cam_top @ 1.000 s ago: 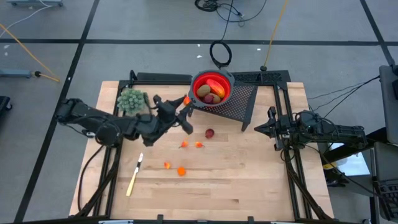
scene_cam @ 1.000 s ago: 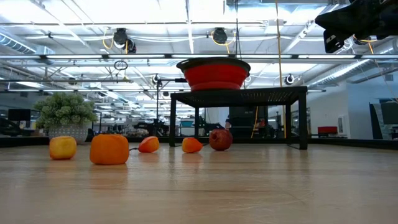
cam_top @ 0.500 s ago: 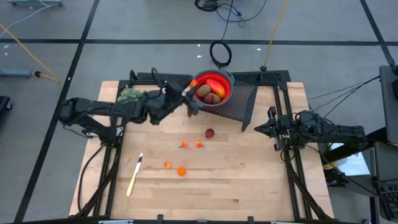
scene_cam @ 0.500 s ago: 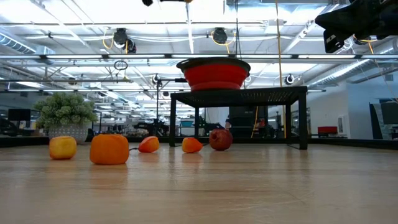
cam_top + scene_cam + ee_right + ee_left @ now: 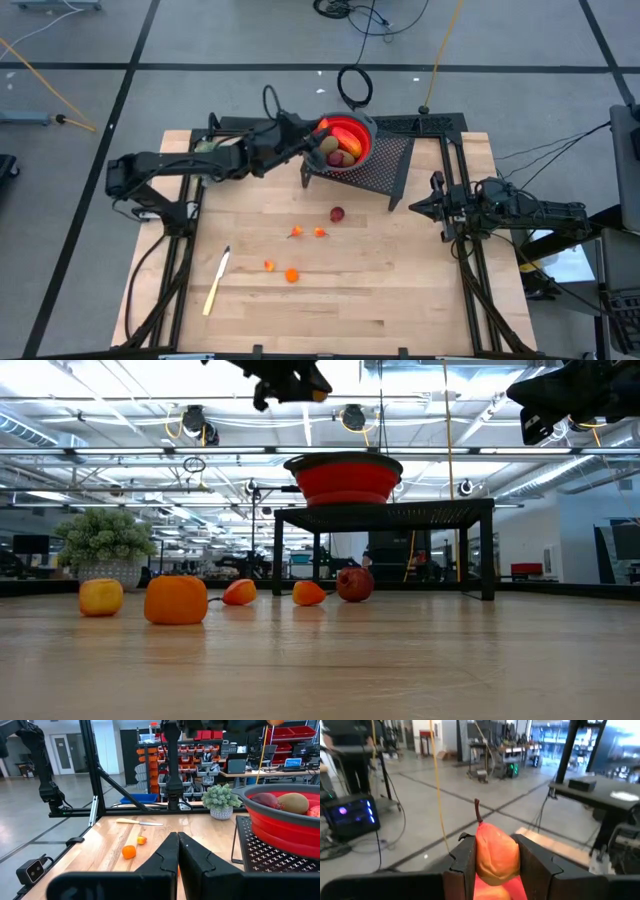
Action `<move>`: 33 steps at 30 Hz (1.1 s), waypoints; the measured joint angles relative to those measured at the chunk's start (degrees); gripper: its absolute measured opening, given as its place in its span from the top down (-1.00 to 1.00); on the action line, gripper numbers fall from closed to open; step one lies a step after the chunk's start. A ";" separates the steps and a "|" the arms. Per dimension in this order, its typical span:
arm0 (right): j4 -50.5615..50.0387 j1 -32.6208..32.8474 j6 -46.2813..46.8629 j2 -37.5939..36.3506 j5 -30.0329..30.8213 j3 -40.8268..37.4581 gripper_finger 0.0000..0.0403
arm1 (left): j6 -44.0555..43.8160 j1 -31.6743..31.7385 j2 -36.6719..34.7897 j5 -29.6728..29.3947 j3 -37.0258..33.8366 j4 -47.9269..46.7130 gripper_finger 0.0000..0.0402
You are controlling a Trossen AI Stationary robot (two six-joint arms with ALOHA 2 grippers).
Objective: Pick & Place Fruit
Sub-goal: Put the pear into the red strainer bowl on the shelf
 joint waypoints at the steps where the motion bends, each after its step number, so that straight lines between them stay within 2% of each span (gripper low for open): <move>1: -0.05 0.00 0.00 0.00 0.02 0.00 1.00 | -0.18 0.57 0.39 0.92 0.00 -0.40 0.43; 11: -0.03 0.01 0.00 0.00 0.26 0.00 1.00 | -3.27 4.11 5.64 9.53 0.00 -1.06 0.43; 15: -0.03 0.02 0.02 0.00 0.23 0.00 1.00 | -5.12 4.66 7.05 12.47 -0.07 -4.63 0.43; 20: -0.03 0.01 0.02 0.00 0.23 0.00 1.00 | -5.84 4.74 6.84 12.69 -0.09 -10.91 0.43; 24: -0.03 0.00 0.02 0.00 0.21 0.00 1.00 | -6.55 4.68 6.83 14.40 -0.09 -11.55 0.43; 33: -0.03 0.00 0.22 0.00 0.17 0.00 1.00 | -7.00 5.05 6.83 13.85 -0.09 -13.79 0.43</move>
